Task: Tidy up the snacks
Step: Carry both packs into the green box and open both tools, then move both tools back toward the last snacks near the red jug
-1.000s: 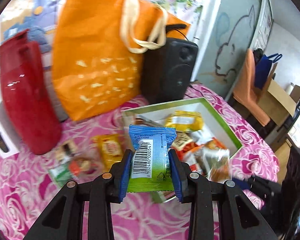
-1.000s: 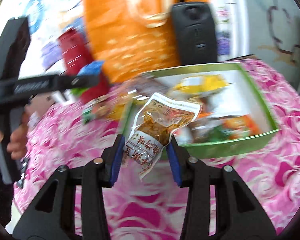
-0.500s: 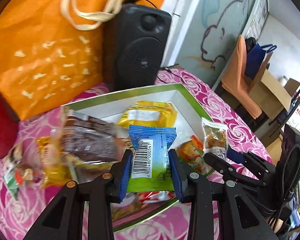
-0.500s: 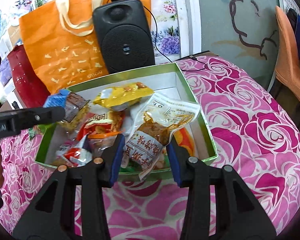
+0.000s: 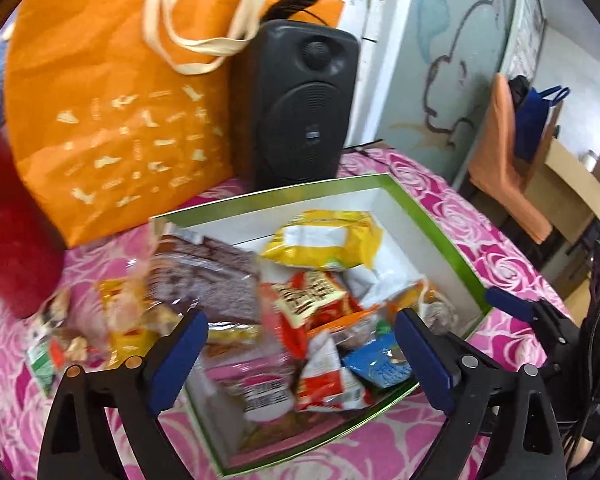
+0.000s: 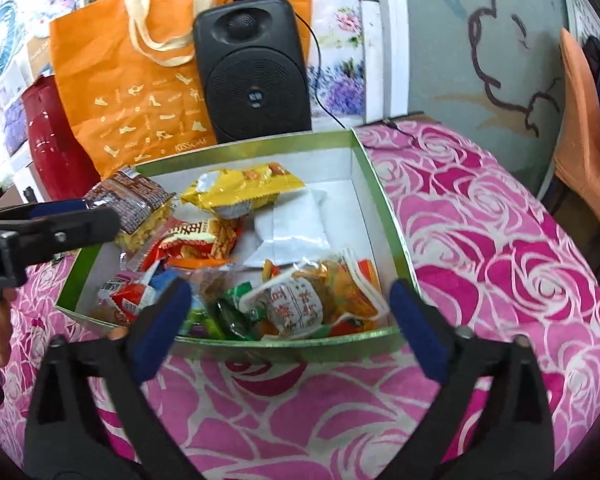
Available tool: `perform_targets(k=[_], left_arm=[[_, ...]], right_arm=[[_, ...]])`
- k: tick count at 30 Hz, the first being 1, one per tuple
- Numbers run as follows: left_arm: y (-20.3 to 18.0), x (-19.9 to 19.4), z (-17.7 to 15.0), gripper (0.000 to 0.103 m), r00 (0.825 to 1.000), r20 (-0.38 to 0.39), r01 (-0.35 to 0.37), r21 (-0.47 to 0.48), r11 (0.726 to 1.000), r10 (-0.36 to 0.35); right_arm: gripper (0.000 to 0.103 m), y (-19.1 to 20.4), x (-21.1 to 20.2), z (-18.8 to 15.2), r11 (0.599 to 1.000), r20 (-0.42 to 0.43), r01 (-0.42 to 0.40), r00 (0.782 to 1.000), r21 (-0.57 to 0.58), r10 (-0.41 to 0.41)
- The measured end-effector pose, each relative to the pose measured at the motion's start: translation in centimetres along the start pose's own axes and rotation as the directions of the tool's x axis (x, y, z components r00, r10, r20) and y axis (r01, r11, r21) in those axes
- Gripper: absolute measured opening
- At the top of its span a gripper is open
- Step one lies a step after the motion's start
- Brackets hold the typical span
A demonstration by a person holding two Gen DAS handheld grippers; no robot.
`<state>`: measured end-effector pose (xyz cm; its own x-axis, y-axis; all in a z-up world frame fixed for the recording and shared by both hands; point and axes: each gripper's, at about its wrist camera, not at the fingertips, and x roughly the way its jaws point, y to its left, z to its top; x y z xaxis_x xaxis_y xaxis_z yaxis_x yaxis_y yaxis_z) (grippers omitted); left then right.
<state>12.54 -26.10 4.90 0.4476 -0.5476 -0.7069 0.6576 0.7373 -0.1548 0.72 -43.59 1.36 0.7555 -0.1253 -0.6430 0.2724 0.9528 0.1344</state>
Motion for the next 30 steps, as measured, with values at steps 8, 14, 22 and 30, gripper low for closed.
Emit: perform_targets(k=[8,14,22,30], left_arm=[[1.5,-1.7,-1.3,0.097,1.0,-0.004,-0.015,-0.029,0.999,0.015],[3.5,-4.0,-1.9,0.097,0.999,0.029,-0.034,-0.058,0.998,0.036],[11.4,-7.9,-3.3,0.097,0.989,0.067,-0.121,-0.157,0.98,0.133],[20.7,-10.7,-4.9,0.096,0.964,0.082,-0.216,-0.316,0.924,0.253]], right_arm=[[0.102,2.3,-0.9,0.0,0.999,-0.008,-0.008,1.0,-0.031,0.008],[0.102,5.4,-2.1,0.4,0.994,0.002,-0.069,0.998,-0.088,0.069],[0.102,12.7,-1.9,0.3,0.954,-0.04,-0.227,0.974,-0.196,0.223],[0.102,21.9,1.1,0.8,0.884,-0.138,-0.403,0.915,-0.237,0.38]])
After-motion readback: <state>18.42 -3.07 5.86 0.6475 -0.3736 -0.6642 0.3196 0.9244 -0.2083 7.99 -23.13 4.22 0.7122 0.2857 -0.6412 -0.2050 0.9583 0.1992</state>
